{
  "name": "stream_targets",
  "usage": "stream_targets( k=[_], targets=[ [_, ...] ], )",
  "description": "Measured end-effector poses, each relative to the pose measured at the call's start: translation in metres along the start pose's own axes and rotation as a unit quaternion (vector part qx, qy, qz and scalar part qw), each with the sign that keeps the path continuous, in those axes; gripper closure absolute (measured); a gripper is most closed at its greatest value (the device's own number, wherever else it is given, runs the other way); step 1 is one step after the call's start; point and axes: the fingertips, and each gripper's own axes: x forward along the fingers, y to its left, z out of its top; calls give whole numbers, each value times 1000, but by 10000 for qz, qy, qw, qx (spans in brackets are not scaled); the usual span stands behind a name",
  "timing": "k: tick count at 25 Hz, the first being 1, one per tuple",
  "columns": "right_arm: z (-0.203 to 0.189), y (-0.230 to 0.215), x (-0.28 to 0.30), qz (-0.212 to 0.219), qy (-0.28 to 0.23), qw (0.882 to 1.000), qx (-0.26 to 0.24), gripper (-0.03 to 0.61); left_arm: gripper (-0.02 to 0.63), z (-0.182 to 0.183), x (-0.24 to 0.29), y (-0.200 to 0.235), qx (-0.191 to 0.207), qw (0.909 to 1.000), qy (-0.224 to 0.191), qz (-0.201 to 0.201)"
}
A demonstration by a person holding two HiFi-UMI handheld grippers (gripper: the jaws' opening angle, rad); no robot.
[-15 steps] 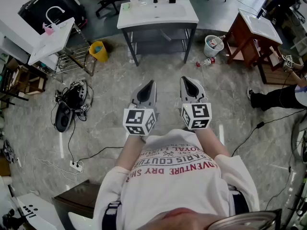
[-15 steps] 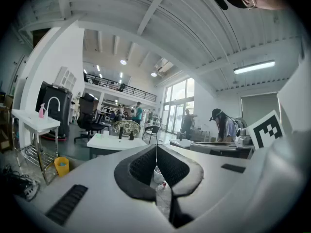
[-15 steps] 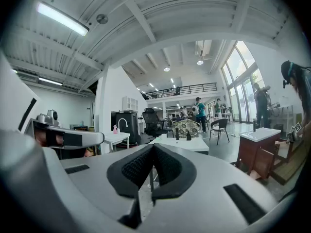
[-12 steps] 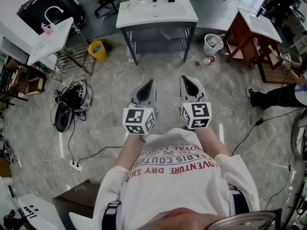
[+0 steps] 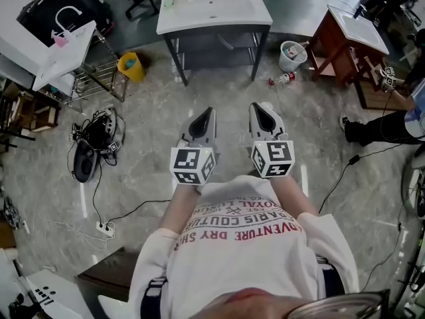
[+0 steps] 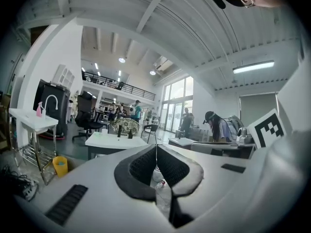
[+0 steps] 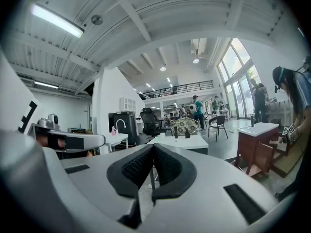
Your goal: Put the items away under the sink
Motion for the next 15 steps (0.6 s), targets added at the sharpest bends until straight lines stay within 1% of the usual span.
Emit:
stream_targets(
  k=[7,12,15],
  targets=[
    [-11,-9,15,-19,163,9999,-30,554,591,-9,17,10,-116,9999,78,41],
    [-15,-39,48,95,180,9998,3,554,591,-17,57,15,-123,9997,160,165],
    [-10,-58,76,239,155,9996,43,554,591,-12,88,23,-127,9993,168,318]
  ],
)
